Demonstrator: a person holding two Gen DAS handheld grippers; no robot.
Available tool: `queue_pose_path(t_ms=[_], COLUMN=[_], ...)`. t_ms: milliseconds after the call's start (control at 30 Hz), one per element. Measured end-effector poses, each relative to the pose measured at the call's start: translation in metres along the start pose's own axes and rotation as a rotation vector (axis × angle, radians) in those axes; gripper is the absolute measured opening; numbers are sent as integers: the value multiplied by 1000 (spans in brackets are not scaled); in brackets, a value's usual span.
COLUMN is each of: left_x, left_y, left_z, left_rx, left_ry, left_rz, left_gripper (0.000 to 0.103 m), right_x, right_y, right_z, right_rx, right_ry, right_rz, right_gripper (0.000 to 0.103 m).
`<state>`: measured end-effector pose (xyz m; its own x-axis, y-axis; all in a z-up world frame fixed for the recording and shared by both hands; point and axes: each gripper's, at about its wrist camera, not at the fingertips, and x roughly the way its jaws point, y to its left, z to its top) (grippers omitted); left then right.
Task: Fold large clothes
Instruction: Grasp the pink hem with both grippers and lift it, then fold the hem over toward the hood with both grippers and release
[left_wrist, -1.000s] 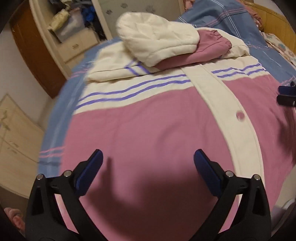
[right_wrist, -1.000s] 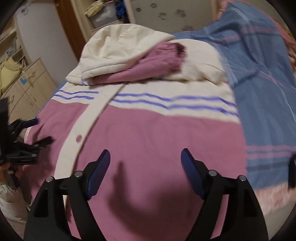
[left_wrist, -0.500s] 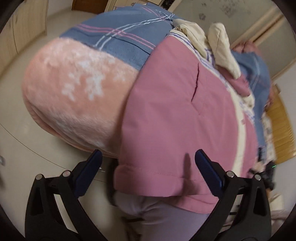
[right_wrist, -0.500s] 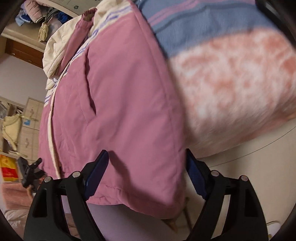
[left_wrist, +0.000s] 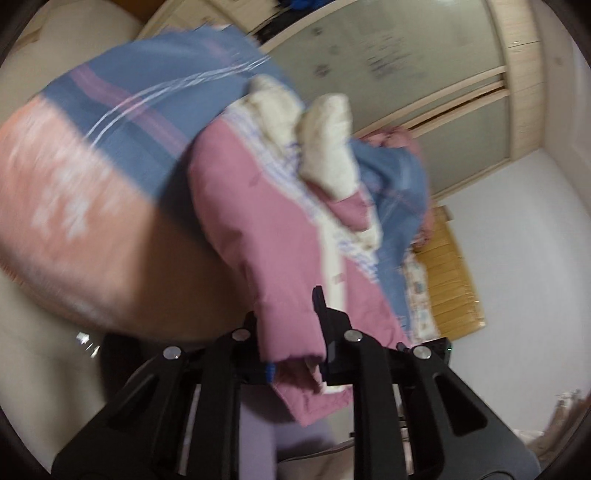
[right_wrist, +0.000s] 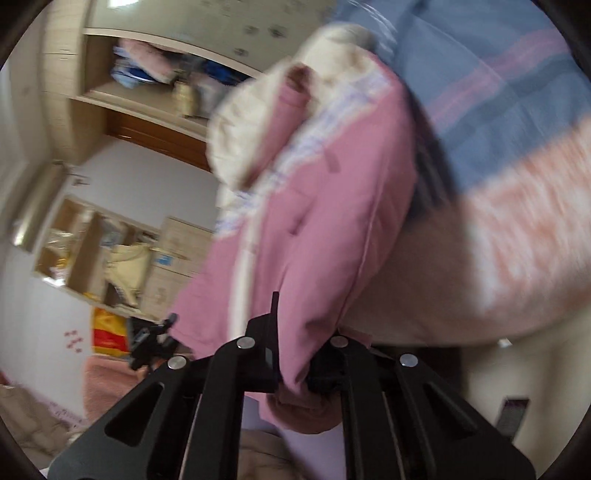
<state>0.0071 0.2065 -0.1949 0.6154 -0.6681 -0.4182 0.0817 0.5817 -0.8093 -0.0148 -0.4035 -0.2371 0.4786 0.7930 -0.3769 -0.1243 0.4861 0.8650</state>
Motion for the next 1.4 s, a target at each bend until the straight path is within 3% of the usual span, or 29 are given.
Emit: queue_pose_path(t_ms=[100,300,400,500,567,667,700,733,767,800,900,967,1000,1067,1167,1233,1300,1400], left_x=[-5,18,37,60,79,115,129,143,157,166,178,180,185,199,233,262,286,322], left_y=[-23,-57,-78,-96,-101,-100,-96,-89,-78,-70,-45,-54,-64,-90,-125,-147,-154,-133], left_z=[26,95,139,194,238,284,294,302,309,315,303,286,275,249,218,201,197,214], left_rx=[36,72,112,120,118,109,93,67,39,13,-30,62,132,275,446,569,624,565], left_ry=[-55,-118,-126,-146,-184,-247,-265,-279,-285,-287,-297,-295,-286,-252,-155,-96,-71,-8], left_rz=[-118,-163,-125,-107,-61,46,92,150,189,206,284,327,361,386,365,441,496,582], left_gripper=[16,17,17,18,20,28,30,39,53,57,57,54,53,48,41,40,40,39], right_x=[-13,-18,-2,17,35,68,84,94,103,105,100,92,92,106,151,190,224,273], right_y=[35,65,70,62,50,25,9,-4,-15,-26,-50,-40,-23,16,86,116,132,133], right_z=[31,110,167,230,271,320,333,341,345,344,335,321,314,304,271,255,244,247], right_rx=[-63,-97,-80,27,98,178,230,277,317,346,368,264,164,-55,-413,-574,-654,-703], right_ry=[-87,-186,-239,-294,-341,-392,-392,-394,-407,-437,-475,-481,-474,-444,-357,-288,-241,-163], right_rz=[144,271,286,305,273,155,102,59,20,-8,-57,-92,-154,-268,-435,-515,-567,-624], right_gripper=[10,10,9,9,9,15,27,60,79,92,92,91,88,71,51,51,51,51])
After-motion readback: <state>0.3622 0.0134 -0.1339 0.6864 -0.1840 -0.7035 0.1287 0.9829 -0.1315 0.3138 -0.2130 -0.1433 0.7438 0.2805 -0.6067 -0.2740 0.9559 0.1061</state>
